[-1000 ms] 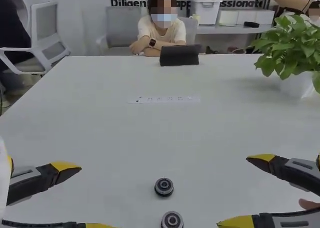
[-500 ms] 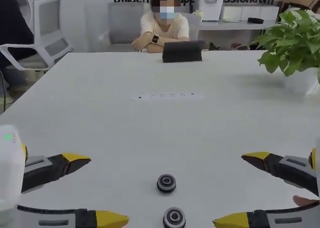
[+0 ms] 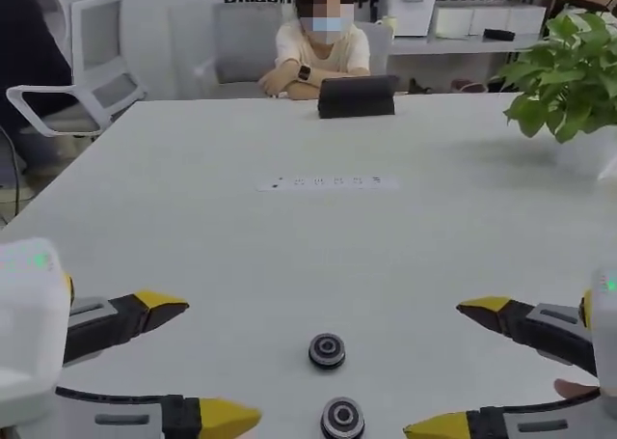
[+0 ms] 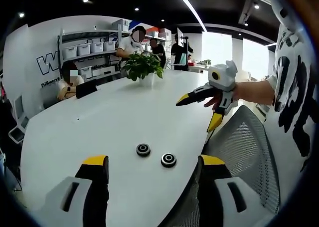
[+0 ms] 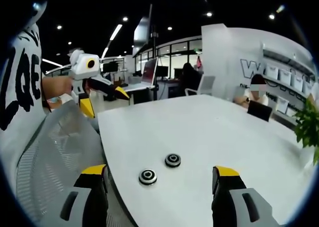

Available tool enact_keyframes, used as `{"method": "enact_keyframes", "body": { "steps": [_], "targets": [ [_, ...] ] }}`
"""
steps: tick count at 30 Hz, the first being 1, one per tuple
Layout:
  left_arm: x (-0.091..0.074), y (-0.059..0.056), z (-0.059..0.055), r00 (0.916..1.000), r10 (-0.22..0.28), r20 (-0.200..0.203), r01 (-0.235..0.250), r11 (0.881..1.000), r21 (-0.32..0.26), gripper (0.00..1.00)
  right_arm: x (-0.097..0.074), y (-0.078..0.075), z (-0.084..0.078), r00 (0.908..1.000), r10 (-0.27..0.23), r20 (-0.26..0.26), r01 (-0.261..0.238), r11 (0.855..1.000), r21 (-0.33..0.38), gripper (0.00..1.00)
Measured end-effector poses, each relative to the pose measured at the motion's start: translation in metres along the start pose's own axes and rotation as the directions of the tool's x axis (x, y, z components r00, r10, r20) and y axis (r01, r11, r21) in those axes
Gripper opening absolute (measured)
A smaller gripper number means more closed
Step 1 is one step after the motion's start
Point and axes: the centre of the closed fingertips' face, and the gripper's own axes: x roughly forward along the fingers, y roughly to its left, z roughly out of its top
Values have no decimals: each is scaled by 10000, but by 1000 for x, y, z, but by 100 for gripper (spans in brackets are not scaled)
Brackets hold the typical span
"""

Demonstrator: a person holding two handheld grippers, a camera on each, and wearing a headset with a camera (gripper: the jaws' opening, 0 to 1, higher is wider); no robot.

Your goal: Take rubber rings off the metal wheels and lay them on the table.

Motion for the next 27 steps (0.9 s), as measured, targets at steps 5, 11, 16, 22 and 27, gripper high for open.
{"method": "enact_keyframes", "body": {
  "steps": [5,11,16,22,27],
  "targets": [
    [4,-2,-3,10000,-32,-54,32,10000,37,70,4,2,-9,9998,76,-199,-76,10000,-3,85],
    [8,-6,-7,9998,-160,-154,160,9999,53,70,4,5,-16,9994,136,-308,-135,9999,42,85],
    [11,-10,-9,9995,-249,-192,251,9996,90,70,4,7,-19,9993,179,-326,-176,9998,73,84],
    [16,-14,-13,9989,-388,-274,390,9992,83,70,4,11,-24,9991,218,-372,-214,9997,112,84],
    [20,-17,-16,9982,-499,-336,500,9987,36,69,4,11,-29,9989,213,-425,-208,9997,130,84]
  ]
}}
